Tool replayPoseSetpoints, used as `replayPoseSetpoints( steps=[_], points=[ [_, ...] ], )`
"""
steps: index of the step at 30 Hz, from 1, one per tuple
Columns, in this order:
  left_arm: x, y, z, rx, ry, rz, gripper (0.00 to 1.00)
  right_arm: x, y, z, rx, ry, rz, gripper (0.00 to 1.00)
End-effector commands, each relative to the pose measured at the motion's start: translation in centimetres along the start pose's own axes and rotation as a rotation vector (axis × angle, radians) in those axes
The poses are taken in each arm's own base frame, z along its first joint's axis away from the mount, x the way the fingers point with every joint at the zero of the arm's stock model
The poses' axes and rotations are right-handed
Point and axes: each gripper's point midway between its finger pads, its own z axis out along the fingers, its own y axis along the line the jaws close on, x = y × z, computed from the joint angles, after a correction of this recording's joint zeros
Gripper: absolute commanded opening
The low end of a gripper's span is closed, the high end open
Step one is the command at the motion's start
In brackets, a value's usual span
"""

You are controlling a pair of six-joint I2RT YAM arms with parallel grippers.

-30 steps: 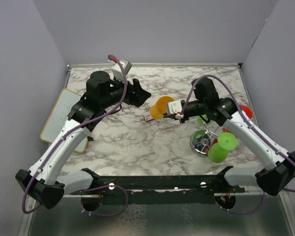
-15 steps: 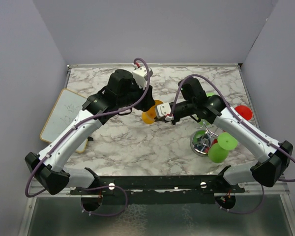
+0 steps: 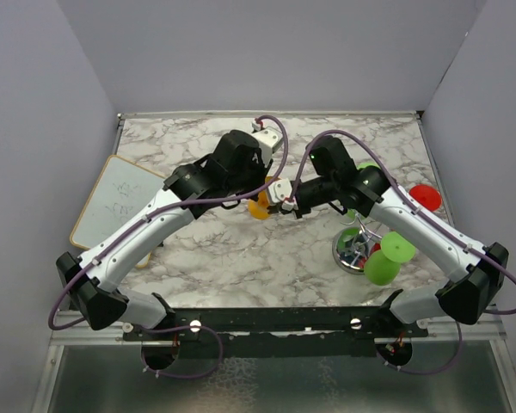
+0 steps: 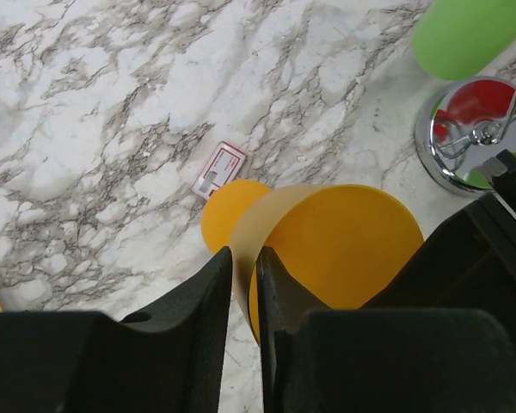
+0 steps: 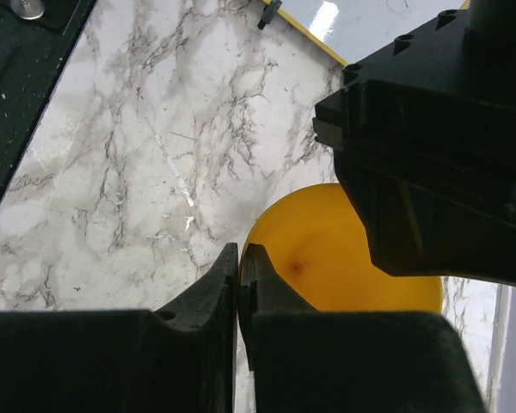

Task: Take the wine glass off the wine glass rack

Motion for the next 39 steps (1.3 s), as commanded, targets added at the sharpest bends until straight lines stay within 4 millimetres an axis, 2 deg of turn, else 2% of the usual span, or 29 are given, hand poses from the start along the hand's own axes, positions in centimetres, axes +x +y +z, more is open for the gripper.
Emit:
replayPoseSetpoints(
  steps=[1,3,6,10,11,15,19,22,25,31,35,39],
  points=[
    [-0.4,1.4,-0.1,-0.099,0.013,0.036,0.18,-1.0,-1.9,-0.2,0.069,0.008,-0.006,0.04],
    [-0.4,1.6,0.2,-0.114,0.022,0.045,0.14,-1.2,-2.3,-0.2,0.091,0.010,0.016,0.12],
    [-0.4,1.8,0.6,-0.127,0.034,0.050,0.02,-1.3,-2.9,-0.2,0.124,0.001,0.033,0.24],
    [-0.7,2.7,1.2,-0.175,0.037,0.056,0.00,-1.8,-4.1,-0.4,0.194,-0.019,0.063,0.40],
    [-0.7,3.6,1.5,-0.201,0.042,0.053,0.00,-2.2,-4.6,-0.8,0.226,-0.032,0.067,0.47],
    [-1.4,7.4,2.7,-0.250,0.040,-0.005,0.00,-3.4,-4.9,-2.0,0.288,-0.064,0.068,0.61],
    [-2.1,12.5,4.7,-0.303,0.027,-0.123,0.00,-2.8,-4.3,-2.8,0.352,-0.066,0.046,0.72],
    [-3.0,15.6,6.4,-0.342,0.008,-0.194,0.00,-2.3,-4.1,-3.2,0.383,-0.057,0.066,0.74],
    [-3.0,19.3,8.4,-0.411,0.023,-0.234,0.00,-1.8,-3.5,-3.4,0.385,-0.039,0.099,0.75],
    [-3.1,26.3,9.7,-0.523,0.016,-0.318,0.00,-1.4,-2.7,-4.5,0.418,-0.008,0.148,0.75],
    [-2.9,29.1,10.3,-0.555,0.019,-0.354,0.00,-1.5,-2.2,-4.9,0.422,-0.013,0.180,0.75],
    [-3.1,30.5,11.0,-0.556,0.015,-0.371,0.00,-1.4,-1.8,-5.1,0.423,-0.009,0.200,0.75]
  ],
)
